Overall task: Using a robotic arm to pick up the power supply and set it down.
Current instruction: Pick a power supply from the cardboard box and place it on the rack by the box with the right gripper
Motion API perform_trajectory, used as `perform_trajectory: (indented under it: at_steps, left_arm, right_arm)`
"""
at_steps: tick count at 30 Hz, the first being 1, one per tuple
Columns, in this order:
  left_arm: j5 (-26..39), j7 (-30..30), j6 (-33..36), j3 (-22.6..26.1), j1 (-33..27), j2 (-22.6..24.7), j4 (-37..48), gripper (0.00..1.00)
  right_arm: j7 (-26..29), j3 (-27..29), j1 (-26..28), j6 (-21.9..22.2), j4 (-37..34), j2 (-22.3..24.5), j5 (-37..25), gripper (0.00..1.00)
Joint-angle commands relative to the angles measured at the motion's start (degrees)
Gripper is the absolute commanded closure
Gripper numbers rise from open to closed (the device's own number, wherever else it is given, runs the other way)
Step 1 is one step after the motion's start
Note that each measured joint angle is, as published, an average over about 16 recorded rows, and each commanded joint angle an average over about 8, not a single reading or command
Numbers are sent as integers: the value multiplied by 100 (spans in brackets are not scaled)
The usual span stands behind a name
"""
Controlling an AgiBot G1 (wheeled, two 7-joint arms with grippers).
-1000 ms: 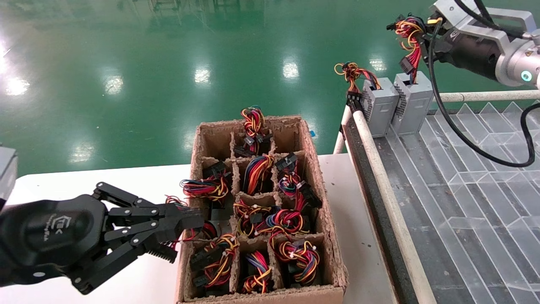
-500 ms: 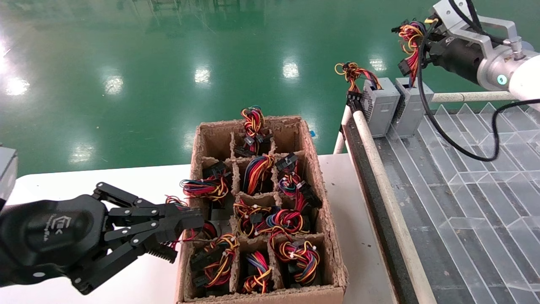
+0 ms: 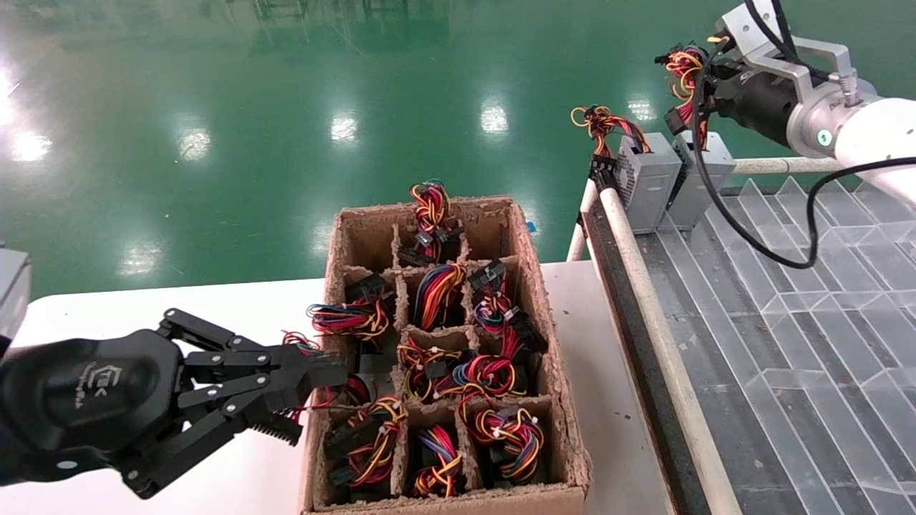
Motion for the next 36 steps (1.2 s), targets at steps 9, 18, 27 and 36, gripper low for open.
perform_trajectory:
  at_steps: [9, 18, 27, 36]
  left_arm:
    - [0, 0, 0, 0, 0, 0, 0, 100]
    - [0, 0, 0, 0, 0, 0, 0, 100]
    - [0, 0, 0, 0, 0, 0, 0, 100]
    - [0, 0, 0, 0, 0, 0, 0, 100]
  right_arm:
    - [-530, 14, 45, -114, -135, 14, 539, 0]
    - [-893, 44, 116, -113, -135, 86, 780, 0]
    - [-977, 66, 123, -230, -2, 218, 881, 0]
    - [-917, 79, 86, -238, -16, 168, 921, 0]
